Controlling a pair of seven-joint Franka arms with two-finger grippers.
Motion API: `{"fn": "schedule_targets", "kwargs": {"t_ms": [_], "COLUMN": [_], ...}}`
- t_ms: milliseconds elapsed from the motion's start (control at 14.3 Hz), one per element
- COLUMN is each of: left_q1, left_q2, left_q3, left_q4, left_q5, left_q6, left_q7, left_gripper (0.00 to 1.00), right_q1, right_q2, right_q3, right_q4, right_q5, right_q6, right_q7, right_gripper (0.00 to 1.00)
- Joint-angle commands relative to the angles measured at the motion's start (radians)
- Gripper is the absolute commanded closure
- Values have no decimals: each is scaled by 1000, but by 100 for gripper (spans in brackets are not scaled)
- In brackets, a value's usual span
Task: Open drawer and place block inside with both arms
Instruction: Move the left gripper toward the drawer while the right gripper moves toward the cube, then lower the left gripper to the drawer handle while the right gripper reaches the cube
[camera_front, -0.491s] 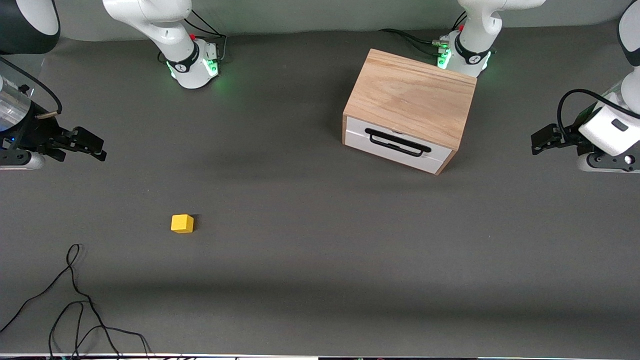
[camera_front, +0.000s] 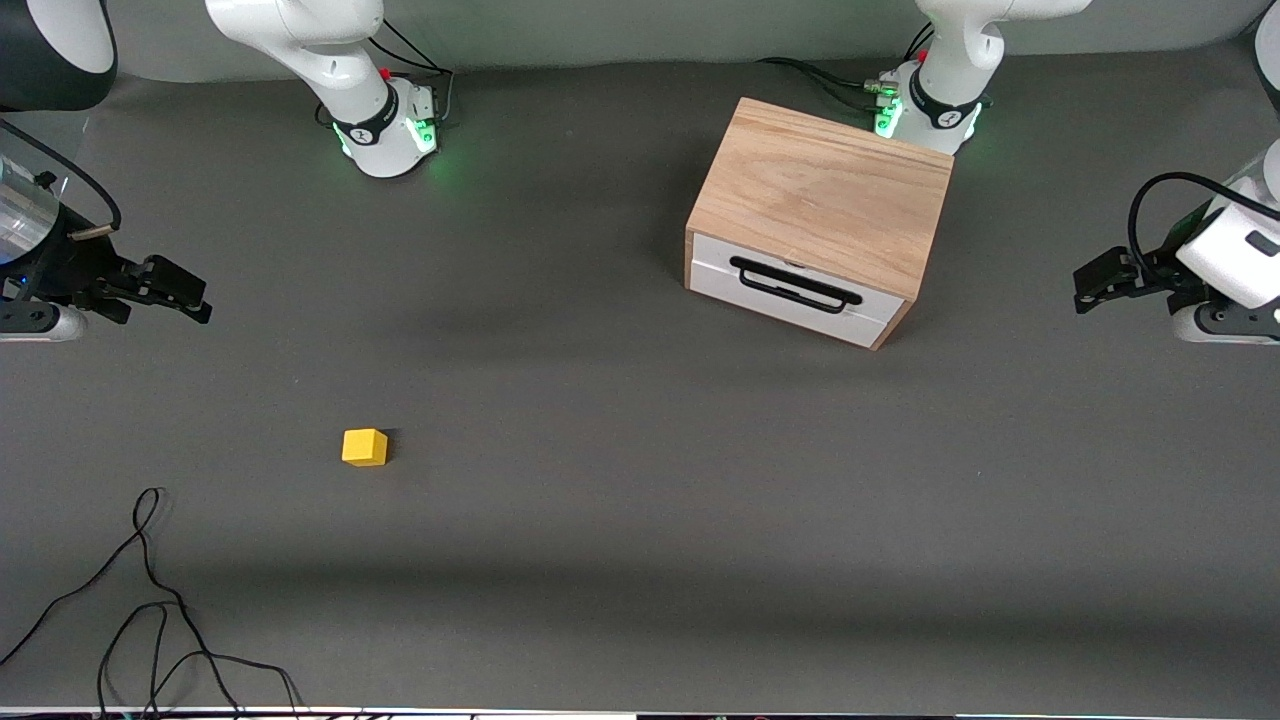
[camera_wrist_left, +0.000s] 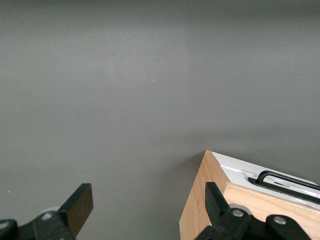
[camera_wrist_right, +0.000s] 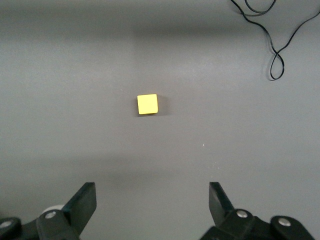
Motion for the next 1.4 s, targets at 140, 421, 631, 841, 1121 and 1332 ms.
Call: {"fn": "schedule_targets", "kwargs": {"t_ms": [140,421,631,841,1121,1332], "left_q1": [-9,-19,-17,-52,-149,-189], "left_q2": [47,81,126,118,112,61], "left_q3": [10,4,4,-19,-45,-45], "left_q4": [100,128,148,150,128,46], "left_q5": [0,9,-18,-64,-61,-73], "left_q6": [-11,-5,-23,-86,-143,-122], "left_q7": [8,2,-23,-455,-889,-1091], "left_gripper": [0,0,0,0,0,0], "right_q1": [0,0,1,-2,9,9], "right_q2": [24,70,91,107,113,124], "right_q3": [2,2,2,2,4,5], "right_q4": [3,-5,-23,-53,-59,-62], "right_q5": [17,17,17,17,19,19], "right_q6": [-16,4,53,103,139,163], "right_q7": [-17,-17,-17,-18,-17,-17], "right_gripper": [0,0,0,0,0,0]}}
